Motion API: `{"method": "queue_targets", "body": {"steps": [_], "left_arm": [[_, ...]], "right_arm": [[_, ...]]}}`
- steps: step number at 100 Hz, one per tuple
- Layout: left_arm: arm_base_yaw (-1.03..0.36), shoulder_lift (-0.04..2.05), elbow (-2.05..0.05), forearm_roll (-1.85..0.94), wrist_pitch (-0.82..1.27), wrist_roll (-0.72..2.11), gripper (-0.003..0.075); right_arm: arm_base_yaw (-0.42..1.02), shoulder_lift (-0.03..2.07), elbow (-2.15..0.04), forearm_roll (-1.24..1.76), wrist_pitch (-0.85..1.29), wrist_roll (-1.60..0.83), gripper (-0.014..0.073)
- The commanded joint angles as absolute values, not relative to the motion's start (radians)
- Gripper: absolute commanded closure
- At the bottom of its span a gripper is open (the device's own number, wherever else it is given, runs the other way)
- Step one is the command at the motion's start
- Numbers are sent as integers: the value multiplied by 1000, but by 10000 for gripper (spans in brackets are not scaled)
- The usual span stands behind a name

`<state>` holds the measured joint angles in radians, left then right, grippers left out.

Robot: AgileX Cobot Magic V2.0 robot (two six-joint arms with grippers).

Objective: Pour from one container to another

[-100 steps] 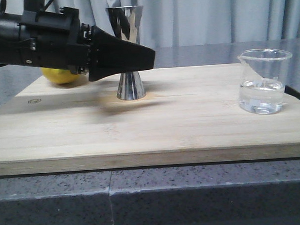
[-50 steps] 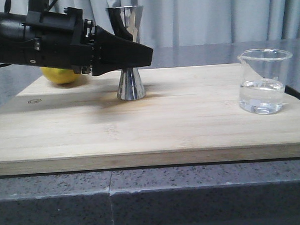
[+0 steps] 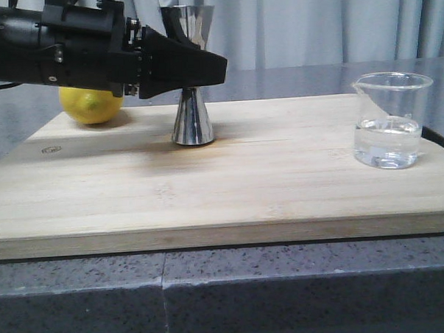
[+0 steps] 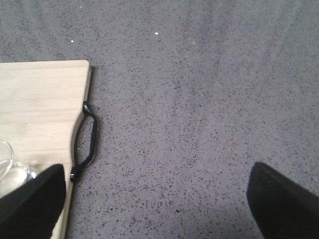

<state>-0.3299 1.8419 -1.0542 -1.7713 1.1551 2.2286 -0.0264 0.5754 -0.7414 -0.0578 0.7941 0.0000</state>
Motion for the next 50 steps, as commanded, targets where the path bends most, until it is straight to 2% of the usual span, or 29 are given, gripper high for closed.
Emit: {"method": "queue_targets", "body": {"steps": [1, 21, 50], "left_arm": [[-339, 1794, -1100, -1848, 1269, 2210, 500], [-339, 1787, -1135, -1848, 1269, 2171, 500], [-339, 1742, -1135, -1848, 1269, 2171, 500]], "right_arm": [[-24, 587, -776, -61, 722, -8, -56], [-24, 587, -776, -52, 720, -24, -55], [-24, 676, -789, 162, 712, -271, -55]]}}
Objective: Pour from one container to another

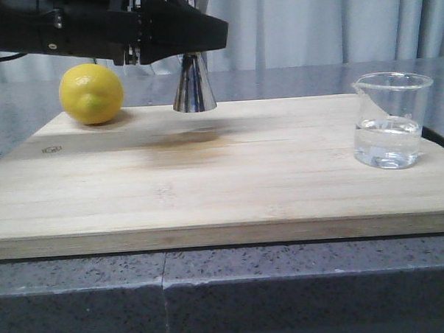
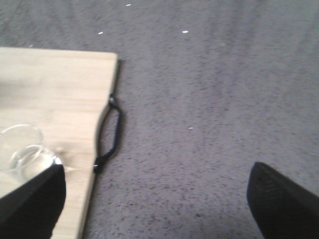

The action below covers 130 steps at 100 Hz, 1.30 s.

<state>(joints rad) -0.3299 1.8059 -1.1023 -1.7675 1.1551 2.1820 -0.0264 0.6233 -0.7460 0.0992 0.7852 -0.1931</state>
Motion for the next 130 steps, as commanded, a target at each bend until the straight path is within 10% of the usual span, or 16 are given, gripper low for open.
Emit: {"method": "queue_targets", "body": {"steps": [1, 79, 130], "left_arm": [[-339, 1742, -1135, -1848, 1269, 2171, 500], [-314, 1712, -1072, -1848, 1251, 2167, 500], [-314, 1712, -1072, -1848, 1251, 2167, 500]], "right_arm": [[-24, 680, -790, 162, 712, -271, -55], [326, 989, -973, 225, 788, -349, -55], [328, 767, -571, 351, 259, -349, -55]]}}
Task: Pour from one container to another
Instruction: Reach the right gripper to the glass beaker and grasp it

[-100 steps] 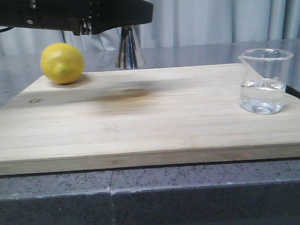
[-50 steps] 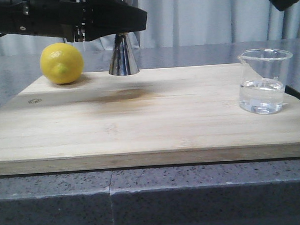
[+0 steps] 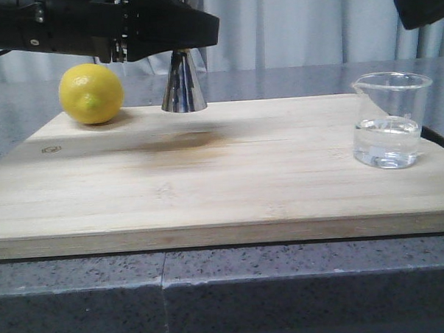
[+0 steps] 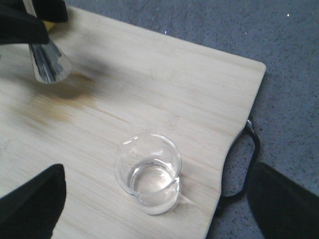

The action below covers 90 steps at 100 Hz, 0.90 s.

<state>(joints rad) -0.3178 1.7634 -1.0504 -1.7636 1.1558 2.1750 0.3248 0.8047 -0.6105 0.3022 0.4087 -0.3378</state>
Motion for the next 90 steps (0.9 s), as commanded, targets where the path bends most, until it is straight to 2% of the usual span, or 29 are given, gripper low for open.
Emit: {"method": "queue_targets", "body": {"steps": [1, 31, 48, 90], "left_arm": [[-314, 1712, -1072, -1848, 1251, 2167, 500], [-314, 1712, -1072, -1848, 1251, 2167, 500], [-314, 1712, -1072, -1848, 1251, 2167, 500], [-314, 1712, -1072, -1848, 1251, 2167, 500]], "right_arm": [[330, 765, -565, 353, 253, -349, -55], [502, 756, -346, 377, -77, -349, -55], [534, 776, -261, 377, -293, -349, -55], [534, 959, -238, 376, -456, -347, -55]]}}
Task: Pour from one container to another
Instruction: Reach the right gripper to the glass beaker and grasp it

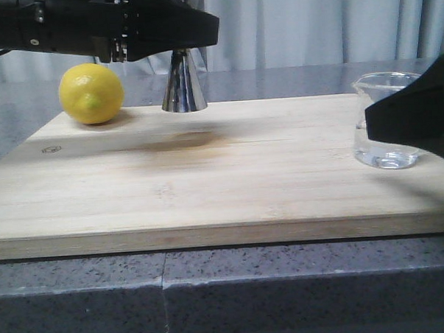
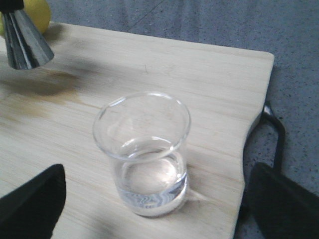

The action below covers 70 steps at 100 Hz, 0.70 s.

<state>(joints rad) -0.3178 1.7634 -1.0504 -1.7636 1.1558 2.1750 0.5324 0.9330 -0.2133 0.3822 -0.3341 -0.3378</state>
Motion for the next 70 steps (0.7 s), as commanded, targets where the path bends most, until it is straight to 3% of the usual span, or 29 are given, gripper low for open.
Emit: {"method": "queue_targets", "body": {"steps": [1, 70], "left_arm": [[-314, 1712, -1072, -1848, 1251, 2167, 500], [-314, 1712, -1072, -1848, 1251, 2167, 500]], "right_arm": [[534, 962, -238, 376, -461, -347, -55], [534, 1185, -238, 247, -739, -318, -39]]}}
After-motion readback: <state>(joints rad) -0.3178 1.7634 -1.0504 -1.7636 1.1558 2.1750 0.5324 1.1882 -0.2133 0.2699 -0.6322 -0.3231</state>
